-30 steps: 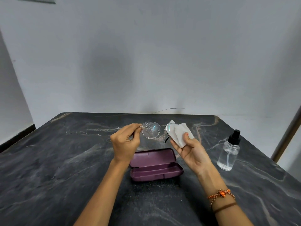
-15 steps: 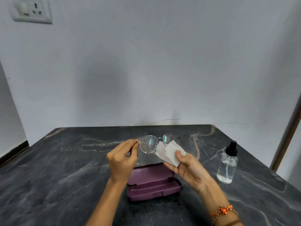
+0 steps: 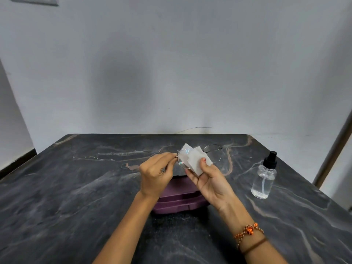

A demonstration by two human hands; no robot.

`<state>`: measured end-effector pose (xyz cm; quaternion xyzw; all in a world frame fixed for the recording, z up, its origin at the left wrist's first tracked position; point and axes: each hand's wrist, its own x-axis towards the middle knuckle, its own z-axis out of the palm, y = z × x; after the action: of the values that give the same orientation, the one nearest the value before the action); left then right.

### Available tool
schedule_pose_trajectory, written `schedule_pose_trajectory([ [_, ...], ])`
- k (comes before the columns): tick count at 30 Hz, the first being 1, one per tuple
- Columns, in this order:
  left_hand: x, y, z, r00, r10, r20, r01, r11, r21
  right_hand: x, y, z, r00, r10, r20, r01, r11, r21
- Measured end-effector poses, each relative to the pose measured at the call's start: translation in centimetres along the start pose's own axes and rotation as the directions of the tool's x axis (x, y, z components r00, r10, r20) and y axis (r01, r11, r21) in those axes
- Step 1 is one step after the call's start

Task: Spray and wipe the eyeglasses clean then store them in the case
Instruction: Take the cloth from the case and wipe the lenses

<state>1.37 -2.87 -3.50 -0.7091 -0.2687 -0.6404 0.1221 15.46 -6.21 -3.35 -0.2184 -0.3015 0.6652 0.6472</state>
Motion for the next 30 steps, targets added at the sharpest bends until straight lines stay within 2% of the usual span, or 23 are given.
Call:
schedule_pose_trajectory([
  [8, -0.1, -0.3, 0.1, 0.998, 0.058, 0.01, -0.058, 0.998, 0.02, -0.2, 1.0, 0.5, 0.998, 0.059, -0.01, -0.06, 0.991, -0.116],
  [10, -0.3, -0.1, 0.4, 0.997, 0.074, 0.02, -0.075, 0.997, 0.018, -0.2, 1.1, 0.7, 0.999, 0.03, -0.031, -0.033, 0.996, -0.085],
  [14, -1.0, 0.9, 1.3, 0.991, 0.115, 0.071, -0.113, 0.993, -0.032, 0.0, 0.9, 0.5, 0.986, -0.055, -0.16, 0.069, 0.994, 0.083],
  [16, -1.2, 1.0, 1.5, 0.991, 0.092, 0.099, -0.086, 0.994, -0.063, 0.0, 0.8, 0.3, 0.978, -0.062, -0.2, 0.082, 0.993, 0.091],
  [19, -1.0, 0.8, 1.3, 0.993, 0.045, 0.109, -0.037, 0.997, -0.075, -0.2, 1.1, 0.4, 0.972, -0.032, -0.234, 0.035, 0.999, 0.01],
  [22, -0.5, 0.2, 0.7, 0.996, 0.006, 0.086, 0.001, 0.997, -0.077, -0.3, 1.5, 0.6, 0.977, 0.0, -0.214, -0.012, 0.998, -0.056],
  [27, -0.2, 0.2, 0.6, 0.994, 0.018, 0.104, -0.007, 0.994, -0.105, -0.3, 1.4, 0.9, 0.992, -0.032, -0.12, 0.043, 0.995, 0.089],
  [30, -0.1, 0.3, 0.5, 0.993, 0.049, 0.106, -0.038, 0.994, -0.104, -0.4, 1.2, 0.8, 0.987, -0.058, -0.153, 0.049, 0.997, -0.064],
])
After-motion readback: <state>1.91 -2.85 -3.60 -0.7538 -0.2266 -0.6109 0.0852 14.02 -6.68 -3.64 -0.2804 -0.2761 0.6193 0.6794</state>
